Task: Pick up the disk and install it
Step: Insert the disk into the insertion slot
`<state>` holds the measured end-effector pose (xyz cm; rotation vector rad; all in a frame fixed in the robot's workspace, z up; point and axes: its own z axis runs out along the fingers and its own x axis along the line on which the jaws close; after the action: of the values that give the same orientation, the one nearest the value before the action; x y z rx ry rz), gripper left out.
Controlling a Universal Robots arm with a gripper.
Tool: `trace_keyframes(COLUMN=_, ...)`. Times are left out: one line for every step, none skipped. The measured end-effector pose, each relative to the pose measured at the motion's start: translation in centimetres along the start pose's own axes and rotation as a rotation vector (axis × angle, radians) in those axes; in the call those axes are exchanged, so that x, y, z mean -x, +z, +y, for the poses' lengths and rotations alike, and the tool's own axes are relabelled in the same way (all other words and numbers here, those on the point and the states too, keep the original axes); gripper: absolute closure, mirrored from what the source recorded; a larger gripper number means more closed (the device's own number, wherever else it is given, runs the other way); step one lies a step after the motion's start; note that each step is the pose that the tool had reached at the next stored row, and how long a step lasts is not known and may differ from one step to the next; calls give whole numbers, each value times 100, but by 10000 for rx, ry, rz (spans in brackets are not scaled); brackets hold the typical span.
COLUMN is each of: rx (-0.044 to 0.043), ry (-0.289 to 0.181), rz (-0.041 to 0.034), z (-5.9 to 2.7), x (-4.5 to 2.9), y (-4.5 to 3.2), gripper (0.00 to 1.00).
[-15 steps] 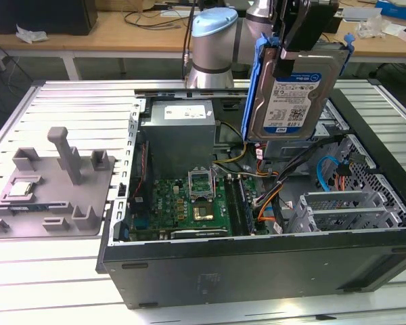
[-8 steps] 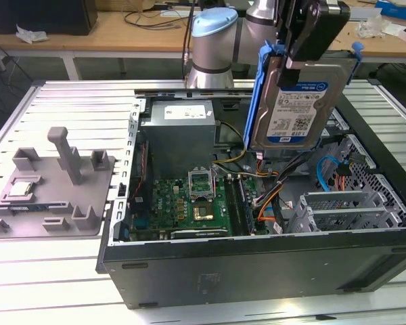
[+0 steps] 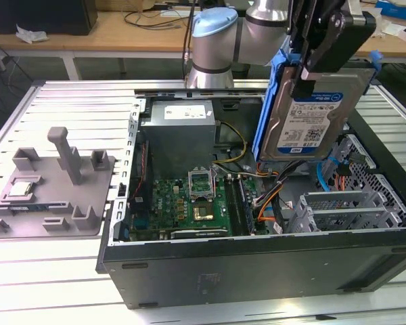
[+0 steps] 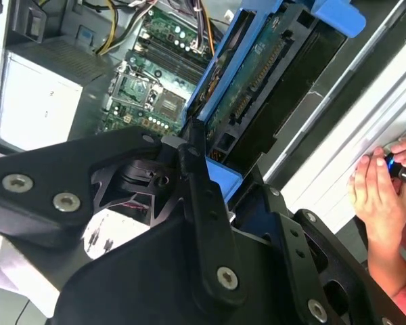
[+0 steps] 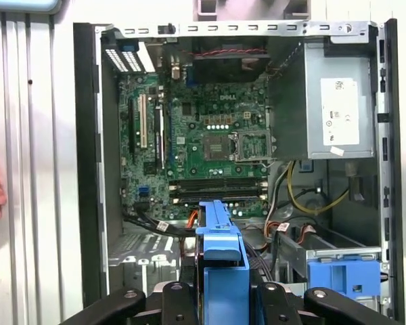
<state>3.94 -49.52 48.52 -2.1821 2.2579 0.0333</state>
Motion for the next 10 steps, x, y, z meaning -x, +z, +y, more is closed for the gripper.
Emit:
trace_keyframes(rx=-1, ry=-1, rz=-2, z=-5, x=-34, y=0, gripper=63)
trace_keyframes(rx=-1, ry=0, rz=-3, z=-6, x=-64, y=0, gripper=63)
trace_keyframes(rx=-1, ry=-1, rz=-1, z=-10, x=-109, y=-1, gripper=63)
trace_keyframes(rx=-1, ry=-1, rz=-1, z=-15, x=-133, y=-2, gripper=63)
trace_keyframes(rx=0, ry=-3, rz=-2, z=-31, x=-161, y=-2, gripper=63)
trace_keyframes(rx=-1, ry=-5, rz=-2, z=-58, x=-182, y=-3, gripper=63)
trace_keyframes(rx=0, ry=-9, rz=-1, z=-100, x=-204, y=-4, gripper=63)
trace_keyframes(rx=0, ry=-11, rz=0, z=-123, x=-215, y=-5, gripper=63)
trace_keyframes(rx=-1, ry=-13, rz=-2, z=-139, x=-223, y=-4, gripper=63)
trace_keyframes(rx=0, ry=-20, rz=-1, z=-190, x=-245, y=-6, gripper=63)
